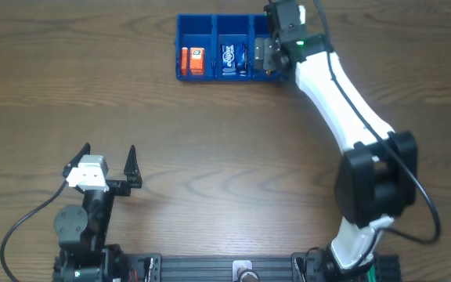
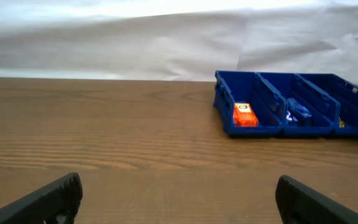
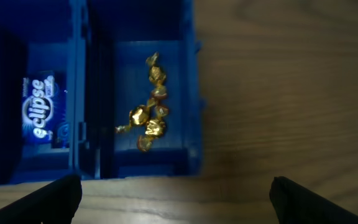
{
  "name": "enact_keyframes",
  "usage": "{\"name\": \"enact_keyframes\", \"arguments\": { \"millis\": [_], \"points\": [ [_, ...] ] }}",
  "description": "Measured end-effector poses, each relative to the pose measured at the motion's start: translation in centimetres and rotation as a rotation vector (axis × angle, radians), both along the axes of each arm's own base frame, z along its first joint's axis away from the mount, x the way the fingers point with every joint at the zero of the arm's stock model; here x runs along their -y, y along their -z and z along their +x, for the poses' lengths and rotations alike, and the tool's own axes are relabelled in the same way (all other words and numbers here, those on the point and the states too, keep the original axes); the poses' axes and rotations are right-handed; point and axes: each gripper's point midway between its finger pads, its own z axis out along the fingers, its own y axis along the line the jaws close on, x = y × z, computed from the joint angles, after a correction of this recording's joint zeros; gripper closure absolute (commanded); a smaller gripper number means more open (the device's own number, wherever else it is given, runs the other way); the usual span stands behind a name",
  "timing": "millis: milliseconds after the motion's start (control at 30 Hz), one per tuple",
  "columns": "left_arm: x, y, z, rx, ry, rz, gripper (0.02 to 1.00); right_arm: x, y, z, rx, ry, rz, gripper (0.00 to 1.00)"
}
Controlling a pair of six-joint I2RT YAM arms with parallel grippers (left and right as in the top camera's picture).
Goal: Sort Candies Into Trays
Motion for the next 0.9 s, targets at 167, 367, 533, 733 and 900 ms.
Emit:
{"name": "enact_keyframes", "arguments": {
  "millis": [167, 367, 533, 733, 900],
  "points": [
    [0.0, 0.0, 0.0, 0.000, 0.000, 0.000, 0.020, 4.7, -10.4, -3.2, 0.195, 0.046, 0.016, 0.001],
    [0.0, 0.0, 0.0, 0.000, 0.000, 0.000, 0.020, 9.2, -14.6, -11.8, 0.430, 0.067, -0.007, 0.001],
    [0.0, 0.0, 0.0, 0.000, 0.000, 0.000, 0.020, 10.1, -10.0, -17.4, 0.497, 0.060, -0.003, 0.001],
    [0.0, 0.0, 0.0, 0.000, 0.000, 0.000, 0.020, 12.4, -7.9, -21.2, 0.710, 0.104, 0.044, 0.003],
    [0.0, 0.0, 0.0, 0.000, 0.000, 0.000, 0.020, 12.2, -5.4, -22.2, 0.814, 0.081, 0.071, 0.001]
  ]
}}
